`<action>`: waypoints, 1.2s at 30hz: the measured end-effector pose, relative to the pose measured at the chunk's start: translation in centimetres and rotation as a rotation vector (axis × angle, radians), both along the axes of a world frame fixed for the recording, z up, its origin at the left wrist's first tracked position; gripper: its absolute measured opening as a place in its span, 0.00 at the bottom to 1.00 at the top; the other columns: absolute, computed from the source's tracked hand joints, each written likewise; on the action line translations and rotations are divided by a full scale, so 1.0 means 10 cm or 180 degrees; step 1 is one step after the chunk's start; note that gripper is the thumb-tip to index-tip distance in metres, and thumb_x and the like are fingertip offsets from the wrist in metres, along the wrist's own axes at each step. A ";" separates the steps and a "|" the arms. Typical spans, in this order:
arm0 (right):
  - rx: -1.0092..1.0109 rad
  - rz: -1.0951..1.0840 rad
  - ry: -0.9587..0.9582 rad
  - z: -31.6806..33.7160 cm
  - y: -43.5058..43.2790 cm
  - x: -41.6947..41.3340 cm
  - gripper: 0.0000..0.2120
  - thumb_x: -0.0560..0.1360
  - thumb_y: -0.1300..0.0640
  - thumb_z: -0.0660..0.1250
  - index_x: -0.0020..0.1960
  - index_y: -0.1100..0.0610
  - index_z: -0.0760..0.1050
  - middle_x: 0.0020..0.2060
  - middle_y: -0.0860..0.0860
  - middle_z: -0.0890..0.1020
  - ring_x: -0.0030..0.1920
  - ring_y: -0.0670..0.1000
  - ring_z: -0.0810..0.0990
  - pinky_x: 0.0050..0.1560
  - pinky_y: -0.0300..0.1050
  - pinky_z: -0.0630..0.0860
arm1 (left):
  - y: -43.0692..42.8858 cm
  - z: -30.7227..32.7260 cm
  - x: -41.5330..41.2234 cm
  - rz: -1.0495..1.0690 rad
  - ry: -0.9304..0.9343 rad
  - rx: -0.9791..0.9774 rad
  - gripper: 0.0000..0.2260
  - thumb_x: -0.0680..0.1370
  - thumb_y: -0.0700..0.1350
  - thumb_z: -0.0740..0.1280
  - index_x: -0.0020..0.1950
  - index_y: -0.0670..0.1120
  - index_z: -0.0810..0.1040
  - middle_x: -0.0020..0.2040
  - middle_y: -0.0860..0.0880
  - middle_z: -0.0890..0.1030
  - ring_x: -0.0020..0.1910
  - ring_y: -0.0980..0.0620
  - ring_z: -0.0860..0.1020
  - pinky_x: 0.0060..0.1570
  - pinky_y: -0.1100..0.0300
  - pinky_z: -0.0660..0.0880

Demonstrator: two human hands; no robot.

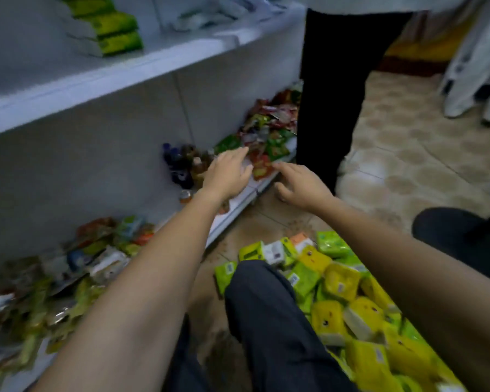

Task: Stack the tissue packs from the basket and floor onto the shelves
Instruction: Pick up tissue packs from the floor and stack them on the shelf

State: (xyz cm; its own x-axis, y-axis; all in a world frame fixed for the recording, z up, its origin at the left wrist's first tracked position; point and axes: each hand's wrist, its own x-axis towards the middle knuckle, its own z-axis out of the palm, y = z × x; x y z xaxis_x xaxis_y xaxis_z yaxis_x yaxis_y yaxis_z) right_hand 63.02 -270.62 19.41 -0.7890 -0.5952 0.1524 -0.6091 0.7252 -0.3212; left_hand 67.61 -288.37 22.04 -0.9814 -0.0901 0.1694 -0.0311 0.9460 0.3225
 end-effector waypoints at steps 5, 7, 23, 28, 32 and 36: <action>-0.0055 -0.0824 -0.0448 -0.70 1.11 -0.15 0.24 0.78 0.55 0.61 0.72 0.59 0.63 0.70 0.58 0.67 0.70 0.57 0.65 0.68 0.45 0.59 | 1.05 -0.70 -0.43 -0.0611 -0.0369 0.0285 0.23 0.82 0.47 0.56 0.75 0.43 0.59 0.74 0.44 0.62 0.73 0.46 0.60 0.69 0.56 0.58; -0.0042 -0.1089 -0.0714 -1.05 1.45 -0.13 0.23 0.78 0.55 0.60 0.72 0.60 0.63 0.69 0.58 0.68 0.69 0.58 0.66 0.67 0.46 0.59 | 1.43 -1.11 -0.50 -0.0574 -0.0565 0.0387 0.23 0.81 0.47 0.57 0.74 0.42 0.60 0.74 0.44 0.64 0.72 0.45 0.62 0.69 0.56 0.58; -0.0311 -0.2928 -0.2853 -3.44 2.54 0.72 0.23 0.79 0.56 0.60 0.72 0.62 0.62 0.69 0.61 0.67 0.70 0.58 0.63 0.67 0.47 0.60 | 2.92 -3.88 -0.13 -0.0874 -0.3212 0.1159 0.26 0.81 0.47 0.55 0.76 0.41 0.51 0.75 0.40 0.57 0.74 0.41 0.57 0.72 0.52 0.56; -0.0481 -0.3265 -0.3249 -3.76 2.50 0.68 0.25 0.79 0.55 0.60 0.73 0.61 0.59 0.71 0.59 0.65 0.71 0.57 0.63 0.68 0.47 0.60 | 3.08 -4.17 -0.18 -0.0826 -0.3728 0.1312 0.29 0.81 0.47 0.56 0.77 0.42 0.45 0.77 0.40 0.52 0.75 0.40 0.53 0.73 0.50 0.53; -0.0780 -0.3509 -0.3473 -3.95 2.39 0.66 0.25 0.79 0.56 0.59 0.74 0.59 0.57 0.74 0.56 0.59 0.73 0.55 0.59 0.71 0.47 0.57 | 3.14 -4.30 -0.16 -0.0582 -0.3985 0.1686 0.32 0.80 0.49 0.58 0.77 0.44 0.41 0.77 0.42 0.46 0.76 0.40 0.47 0.73 0.50 0.48; -0.1258 -0.4036 -0.3386 -4.00 2.30 0.64 0.26 0.78 0.58 0.61 0.74 0.59 0.57 0.73 0.57 0.60 0.73 0.55 0.60 0.72 0.51 0.58 | 3.09 -4.33 -0.16 -0.0180 -0.3920 0.1999 0.33 0.80 0.49 0.59 0.77 0.45 0.43 0.77 0.42 0.50 0.75 0.41 0.49 0.72 0.50 0.50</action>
